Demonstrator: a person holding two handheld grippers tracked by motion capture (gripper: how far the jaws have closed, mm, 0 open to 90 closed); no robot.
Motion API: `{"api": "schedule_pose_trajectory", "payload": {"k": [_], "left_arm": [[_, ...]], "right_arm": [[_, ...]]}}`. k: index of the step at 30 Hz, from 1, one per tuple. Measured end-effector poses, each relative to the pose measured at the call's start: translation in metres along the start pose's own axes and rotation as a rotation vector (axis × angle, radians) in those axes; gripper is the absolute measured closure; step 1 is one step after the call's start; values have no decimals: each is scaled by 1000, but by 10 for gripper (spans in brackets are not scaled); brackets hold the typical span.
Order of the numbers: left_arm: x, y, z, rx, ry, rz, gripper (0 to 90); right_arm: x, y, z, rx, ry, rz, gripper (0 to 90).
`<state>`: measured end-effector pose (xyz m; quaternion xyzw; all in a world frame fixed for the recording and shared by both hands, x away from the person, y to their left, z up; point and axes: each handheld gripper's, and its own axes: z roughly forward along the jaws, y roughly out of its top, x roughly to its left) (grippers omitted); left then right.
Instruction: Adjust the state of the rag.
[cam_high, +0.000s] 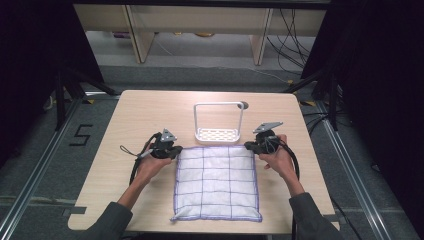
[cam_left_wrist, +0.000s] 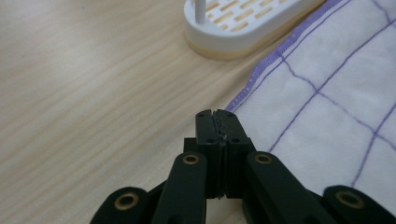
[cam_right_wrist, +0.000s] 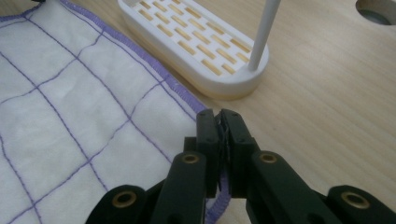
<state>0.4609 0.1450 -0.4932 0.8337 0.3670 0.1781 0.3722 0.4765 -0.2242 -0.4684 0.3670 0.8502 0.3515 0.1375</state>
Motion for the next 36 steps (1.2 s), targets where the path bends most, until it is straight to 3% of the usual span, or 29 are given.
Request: {"api": "schedule_pose_trajectory", "payload": {"k": [1, 2, 3, 4, 6, 7, 8, 10, 11, 13, 14, 15, 16, 17, 20, 23, 25, 27, 32, 36], "left_arm": [[0, 2, -2, -14, -2, -4, 881], [0, 4, -5, -25, 2, -3, 881], [1, 8, -10, -36, 5, 5, 881], [0, 10, -13, -60, 7, -12, 882], [2, 15, -21, -86, 16, -13, 882], [2, 17, -23, -95, 20, -12, 882], [3, 19, -26, -99, 23, -7, 882], [2, 22, -35, -126, 24, -7, 882], [0, 22, -37, -124, 20, -2, 882], [-9, 20, -47, -125, 7, 32, 882], [-13, 19, -52, -142, 0, 38, 882], [-17, 17, -56, -160, -12, 33, 882], [-20, 15, -60, -170, -15, 38, 882], [-24, 11, -68, -168, -17, 58, 882], [-33, -1, -79, -204, -53, 51, 882], [-41, -17, -91, -194, -77, 56, 881], [-45, -26, -96, -196, -113, 49, 880], [-50, -36, -105, -204, -143, 45, 880], [-58, -50, -111, -192, -148, 51, 879], [-69, -61, -110, -159, -151, 76, 878]], "right_arm": [[3, 1, -2, -11, -9, 22, 870], [2, 3, -6, 8, 7, -6, 870], [3, 3, -6, -24, -2, -6, 870], [5, 6, -11, -23, 8, 6, 870], [4, 10, -17, -45, 5, -28, 870], [6, 12, -23, -40, 12, -10, 871], [6, 13, -24, -67, 3, -17, 871], [8, 17, -35, -69, 13, -16, 871], [8, 18, -38, -103, 8, -40, 872], [11, 17, -43, -111, 6, -48, 872], [15, 15, -47, -125, 5, -74, 872], [21, 12, -51, -105, 16, -60, 872], [23, 9, -54, -116, 19, -90, 872], [26, 7, -56, -112, 27, -89, 872], [36, -5, -69, -122, 25, -97, 872], [47, -16, -76, -127, 46, -125, 872], [54, -22, -81, -138, 33, -144, 871], [62, -28, -86, -133, 56, -121, 871], [74, -42, -93, -160, 71, -162, 872], [82, -55, -94, -136, 78, -160, 871]]}}
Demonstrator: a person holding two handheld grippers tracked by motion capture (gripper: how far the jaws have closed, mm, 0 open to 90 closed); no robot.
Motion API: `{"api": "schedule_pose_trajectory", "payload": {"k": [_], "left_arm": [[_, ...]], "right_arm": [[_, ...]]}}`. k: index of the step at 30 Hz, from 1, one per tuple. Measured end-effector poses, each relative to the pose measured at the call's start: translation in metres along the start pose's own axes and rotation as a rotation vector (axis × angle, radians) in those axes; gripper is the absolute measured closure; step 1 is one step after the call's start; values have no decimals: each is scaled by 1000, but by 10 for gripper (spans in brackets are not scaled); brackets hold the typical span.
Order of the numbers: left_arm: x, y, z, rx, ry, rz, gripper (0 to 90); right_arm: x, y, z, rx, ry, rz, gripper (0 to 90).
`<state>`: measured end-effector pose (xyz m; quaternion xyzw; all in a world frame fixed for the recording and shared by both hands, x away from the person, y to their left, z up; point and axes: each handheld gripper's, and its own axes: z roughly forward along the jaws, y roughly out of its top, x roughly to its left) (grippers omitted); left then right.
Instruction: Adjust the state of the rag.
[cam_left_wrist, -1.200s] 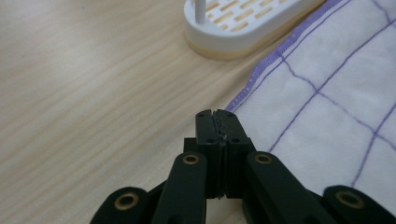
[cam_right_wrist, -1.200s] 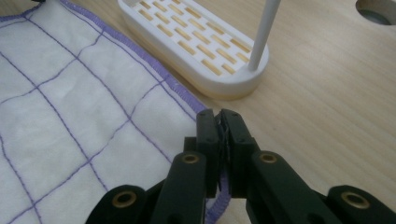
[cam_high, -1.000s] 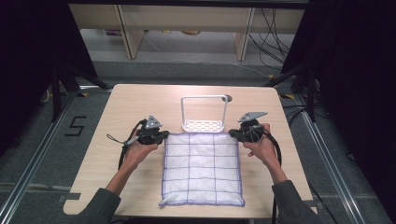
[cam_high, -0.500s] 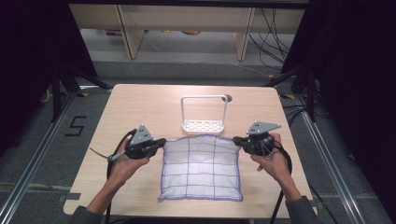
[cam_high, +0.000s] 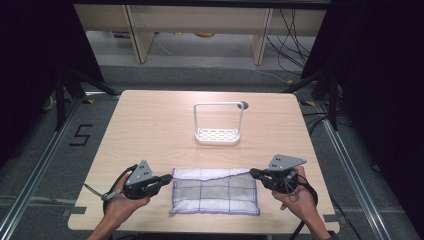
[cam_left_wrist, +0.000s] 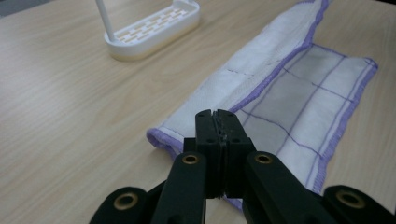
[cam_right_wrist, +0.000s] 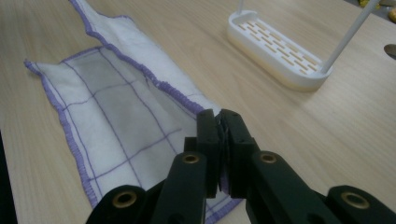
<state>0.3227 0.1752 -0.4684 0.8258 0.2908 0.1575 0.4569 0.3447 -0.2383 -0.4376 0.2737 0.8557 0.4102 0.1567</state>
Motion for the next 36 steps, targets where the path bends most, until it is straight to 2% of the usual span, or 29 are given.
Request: {"api": "schedule_pose_trajectory", "payload": {"k": [6, 7, 10, 12, 13, 14, 16, 19, 20, 22, 23, 27, 28, 30, 31, 35, 36], "left_arm": [[-8, -11, 5, 32, -25, 15, 876], [-10, -12, 5, 33, -31, 7, 876], [-16, -16, 6, 33, -41, -1, 875], [-17, -18, 6, 50, -46, 9, 874], [-19, -19, 7, 34, -48, -3, 874], [-19, -20, 5, 56, -49, 15, 874], [-23, -23, 7, 49, -62, 4, 874], [-23, -28, 7, 78, -76, 27, 872], [-25, -31, 8, 65, -80, -3, 872], [-26, -34, 8, 76, -87, 9, 869], [-25, -37, 9, 103, -78, 33, 868], [-27, -41, 11, 115, -78, 20, 865], [-26, -41, 11, 132, -76, 56, 863], [-27, -43, 14, 152, -77, 44, 851], [-26, -43, 13, 167, -80, 77, 839], [-25, -46, 13, 168, -93, 61, 833], [-25, -46, 13, 166, -87, 35, 816]], "right_arm": [[5, -16, -1, 13, 9, 14, 871], [8, -18, -2, 20, 11, 37, 871], [10, -21, -3, 21, 15, 13, 871], [13, -25, -3, 27, 16, 20, 870], [15, -27, -4, 30, 19, 23, 870], [17, -28, -4, 30, 12, 23, 870], [22, -31, -4, 42, 27, 12, 870], [28, -35, -5, 58, 31, 3, 869], [29, -36, -5, 58, 27, -3, 869], [30, -37, -6, 69, 25, -1, 870], [31, -41, -4, 82, 41, -15, 867], [35, -47, -2, 113, 64, -17, 862], [36, -49, -1, 122, 69, -15, 861], [37, -51, -1, 135, 81, -25, 859], [39, -52, -1, 145, 81, -32, 858], [45, -56, -1, 169, 94, -50, 830], [46, -58, 0, 172, 89, -34, 783]]}}
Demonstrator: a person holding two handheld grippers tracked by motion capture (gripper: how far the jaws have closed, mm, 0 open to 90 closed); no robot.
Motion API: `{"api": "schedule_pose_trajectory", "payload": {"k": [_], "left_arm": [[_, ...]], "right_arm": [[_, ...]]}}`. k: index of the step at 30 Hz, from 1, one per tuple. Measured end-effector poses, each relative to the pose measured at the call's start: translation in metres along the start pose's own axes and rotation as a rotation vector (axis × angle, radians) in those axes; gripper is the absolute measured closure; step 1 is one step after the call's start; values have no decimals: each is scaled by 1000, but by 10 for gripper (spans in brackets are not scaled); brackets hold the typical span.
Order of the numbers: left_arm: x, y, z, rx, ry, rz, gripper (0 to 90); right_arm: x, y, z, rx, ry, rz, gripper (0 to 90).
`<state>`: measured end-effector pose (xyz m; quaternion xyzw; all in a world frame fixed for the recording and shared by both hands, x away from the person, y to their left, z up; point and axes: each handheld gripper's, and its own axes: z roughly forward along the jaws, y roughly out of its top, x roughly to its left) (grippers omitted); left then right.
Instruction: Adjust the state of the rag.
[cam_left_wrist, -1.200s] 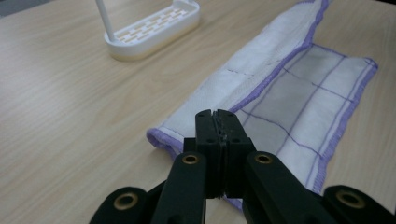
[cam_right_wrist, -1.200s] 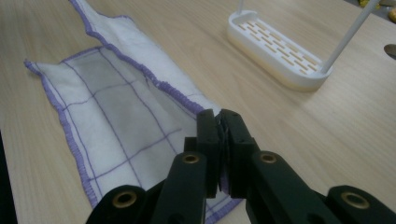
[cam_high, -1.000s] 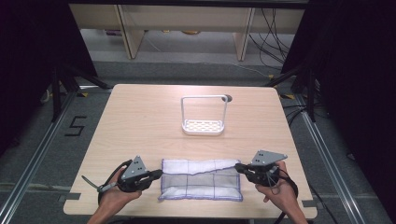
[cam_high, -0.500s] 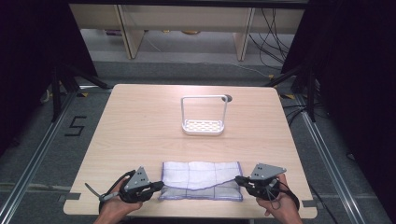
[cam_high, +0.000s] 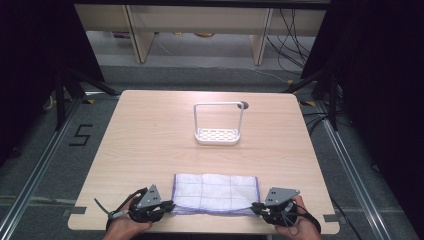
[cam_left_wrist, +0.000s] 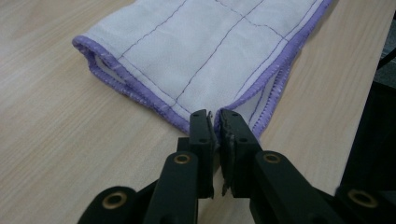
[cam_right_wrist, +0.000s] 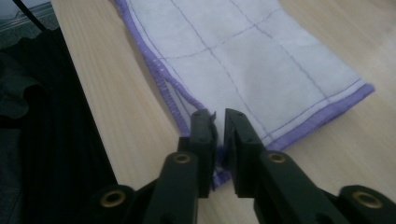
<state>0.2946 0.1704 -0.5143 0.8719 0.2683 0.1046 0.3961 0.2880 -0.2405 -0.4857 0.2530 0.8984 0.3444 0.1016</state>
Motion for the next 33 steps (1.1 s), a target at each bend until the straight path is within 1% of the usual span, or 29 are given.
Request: {"api": "schedule_pose_trajectory", "payload": {"k": [1, 2, 3, 4, 5, 6, 7, 8, 9, 11, 12, 13, 14, 15, 16, 17, 18, 19, 20, 21, 22, 24, 26, 28, 29, 30, 31, 32, 33], "left_arm": [[0, 0, 0, -8, -2, -11, 779], [0, 0, -2, -12, -4, -22, 762], [1, 1, -4, -30, -16, -35, 735], [0, 2, -6, -58, -28, -68, 675], [0, 4, -10, -95, -40, -102, 628], [2, 6, -12, -110, -36, -104, 577], [4, 12, -14, -147, -28, -127, 554], [7, 17, -14, -157, -8, -129, 525], [12, 22, -15, -151, 9, -114, 509], [20, 32, -11, -169, 38, -120, 493], [24, 36, -10, -163, 50, -122, 489], [30, 42, -6, -166, 60, -124, 489], [35, 47, -1, -160, 65, -121, 485], [44, 53, 7, -142, 73, -123, 481], [44, 53, 7, -142, 73, -123, 483], [50, 56, 12, -133, 70, -128, 483], [55, 57, 17, -123, 68, -147, 484], [61, 58, 19, -89, 73, -130, 489], [65, 58, 22, -77, 79, -143, 491], [66, 58, 27, -78, 76, -172, 495], [70, 57, 28, -48, 72, -154, 496], [72, 56, 32, -35, 67, -165, 496], [74, 55, 35, -18, 68, -166, 495], [75, 54, 38, -5, 84, -166, 490], [75, 53, 39, 12, 102, -148, 485], [75, 52, 40, 16, 99, -142, 481], [75, 51, 40, 28, 95, -134, 484], [74, 50, 41, 33, 102, -129, 488], [73, 50, 42, 41, 105, -122, 487]], "right_arm": [[-1, -1, 1, 2, 7, 1, 762], [0, -2, 0, -6, 2, 19, 756], [-2, -2, -2, -7, 7, 20, 742], [-2, -2, -5, -20, -2, 45, 700], [-4, -1, -6, -46, -13, 54, 683], [-7, 1, -10, -80, -11, 80, 678], [-8, 2, -13, -100, -18, 107, 666], [-11, 6, -14, -133, -39, 159, 650], [-16, 9, -13, -131, -59, 162, 641], [-19, 16, -7, -104, -96, 166, 624], [-21, 19, -3, -90, -115, 159, 611], [-22, 21, 1, -77, -123, 157, 606], [-24, 23, 6, -65, -121, 164, 595], [-25, 25, 9, -60, -127, 177, 583], [-25, 25, 9, -60, -127, 177, 583], [-31, 28, 13, -62, -155, 174, 560], [-34, 30, 13, -54, -176, 203, 560], [-40, 31, 13, -54, -201, 192, 562], [-46, 32, 13, -56, -220, 195, 561], [-50, 33, 13, -49, -216, 239, 562], [-58, 33, 14, -64, -223, 252, 562], [-68, 33, 18, -56, -221, 286, 562], [-75, 35, 23, -61, -211, 287, 562], [-76, 37, 28, -37, -199, 300, 562], [-77, 37, 30, -21, -199, 291, 561], [-76, 38, 32, -8, -192, 300, 561], [-77, 37, 34, -2, -196, 288, 560], [-76, 37, 35, 10, -190, 301, 561], [-77, 35, 40, -26, -200, 286, 561]]}}
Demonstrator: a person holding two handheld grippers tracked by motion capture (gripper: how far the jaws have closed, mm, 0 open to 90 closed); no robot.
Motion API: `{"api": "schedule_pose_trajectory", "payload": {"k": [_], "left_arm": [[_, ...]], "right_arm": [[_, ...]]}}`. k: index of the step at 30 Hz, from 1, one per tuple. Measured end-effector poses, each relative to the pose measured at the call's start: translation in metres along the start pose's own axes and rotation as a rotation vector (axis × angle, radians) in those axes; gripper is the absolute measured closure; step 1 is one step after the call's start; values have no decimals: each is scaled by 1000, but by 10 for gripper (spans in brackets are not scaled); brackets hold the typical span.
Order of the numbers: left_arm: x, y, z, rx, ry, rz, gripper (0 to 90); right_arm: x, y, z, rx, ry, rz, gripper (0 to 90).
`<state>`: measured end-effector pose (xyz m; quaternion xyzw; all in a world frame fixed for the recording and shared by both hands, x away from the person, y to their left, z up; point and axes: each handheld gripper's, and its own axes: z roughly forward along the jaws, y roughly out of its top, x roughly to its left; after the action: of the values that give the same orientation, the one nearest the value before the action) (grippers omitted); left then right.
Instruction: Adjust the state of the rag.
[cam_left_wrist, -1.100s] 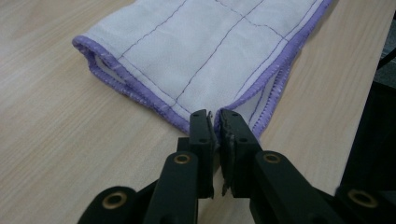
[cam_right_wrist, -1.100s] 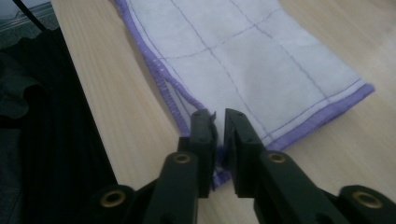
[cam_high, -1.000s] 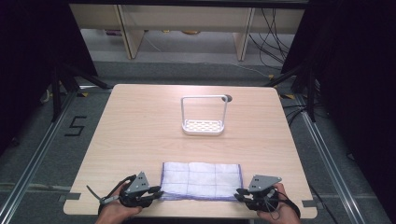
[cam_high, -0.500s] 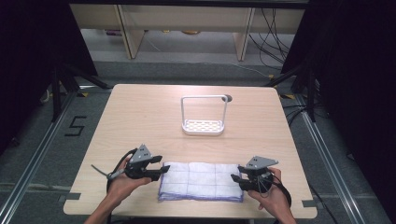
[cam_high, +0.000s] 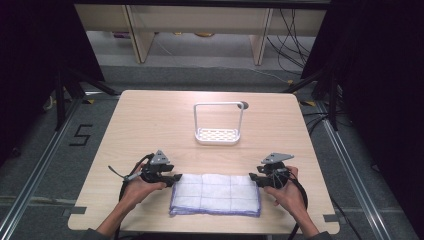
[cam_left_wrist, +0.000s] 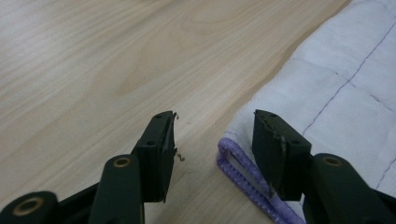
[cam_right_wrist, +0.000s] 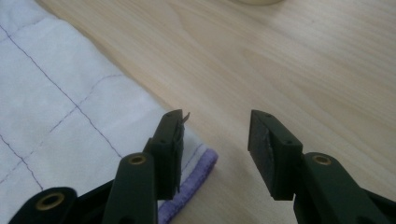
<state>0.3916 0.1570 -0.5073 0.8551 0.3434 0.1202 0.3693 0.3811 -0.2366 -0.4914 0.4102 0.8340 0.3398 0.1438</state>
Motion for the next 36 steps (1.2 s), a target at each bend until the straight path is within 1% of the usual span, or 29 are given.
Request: {"api": "schedule_pose_trajectory", "payload": {"k": [1, 2, 3, 4, 7, 8, 9, 10, 12, 14, 15, 16, 17, 18, 19, 20, 21, 22, 23, 24, 25, 27, 28, 29, 30, 31, 34, 35, 36], "left_arm": [[0, 0, 1, 5, -2, 9, 487], [-1, -1, 2, 9, 5, 11, 488], [-2, -2, 3, 16, 4, 12, 487], [-2, -3, 4, 19, 9, 8, 487], [-1, -3, 4, 18, 6, 14, 490], [-2, -3, 4, 15, -2, 13, 490], [-2, -3, 4, 16, 9, 17, 490], [-2, -3, 4, 15, 2, 18, 490], [-4, -3, 4, 19, 10, 27, 491], [-4, -3, 4, 15, 7, 28, 503], [-5, -3, 4, 14, 10, 27, 511], [-5, -3, 4, 15, 11, 29, 517], [-5, -3, 3, 15, 4, 34, 525], [-6, -4, 4, 10, 1, 33, 546], [-7, -4, 4, 9, 3, 40, 561], [-8, -4, 4, 10, -2, 43, 585], [-9, -4, 3, 11, -4, 54, 628], [-11, -4, 3, 15, -9, 57, 660], [-12, -4, 3, 11, -15, 64, 708], [-13, -3, 2, 18, -25, 76, 740], [-13, -4, 3, 11, -28, 68, 761], [-14, -6, 2, 4, -22, 69, 803], [-16, -7, 0, 3, -24, 73, 818], [-17, -9, -2, 8, -24, 70, 829], [-20, -11, -5, 7, -31, 60, 836], [-23, -15, -8, 1, -39, 65, 842], [-34, -26, -19, -5, -41, 71, 847], [-38, -30, -24, 0, -32, 90, 848], [-42, -33, -28, 2, -34, 92, 849]], "right_arm": [[-1, 0, -2, 46, 1, -1, 561], [0, 0, -2, 48, -2, 15, 561], [-1, -2, 1, 31, -13, -11, 560], [-1, -2, 0, 58, -11, -1, 560], [-4, -3, 0, 53, -27, -15, 558], [-2, -3, 1, 39, -19, 11, 556], [-2, -2, 0, 42, -14, 17, 556], [-1, -2, -1, 30, -21, -1, 555], [1, -1, -3, 25, 2, 7, 555], [2, -1, -3, 53, 7, -21, 556], [3, -2, 1, 28, 1, -16, 557], [4, -2, 0, 55, 4, -6, 558], [1, -2, 1, 58, 2, -31, 560], [1, -4, 4, 51, -7, -23, 566], [2, -4, 4, 63, -2, -1, 578], [0, -4, 4, 83, 1, -21, 600], [1, -4, 5, 80, 11, -10, 641], [0, -5, 6, 84, 21, -32, 689], [1, -4, 6, 81, 29, -38, 744], [1, -4, 8, 66, 38, -56, 790], [1, -4, 8, 67, 49, -68, 830], [1, 0, 8, 88, 56, -85, 860], [0, 2, 9, 86, 57, -89, 864], [-2, 5, 10, 100, 56, -110, 867], [-2, 8, 12, 98, 57, -108, 868], [-4, 12, 14, 89, 50, -110, 869], [-10, 30, 20, 89, 58, -125, 870], [-11, 37, 25, 70, 58, -128, 870], [-12, 44, 29, 76, 64, -137, 870]]}}
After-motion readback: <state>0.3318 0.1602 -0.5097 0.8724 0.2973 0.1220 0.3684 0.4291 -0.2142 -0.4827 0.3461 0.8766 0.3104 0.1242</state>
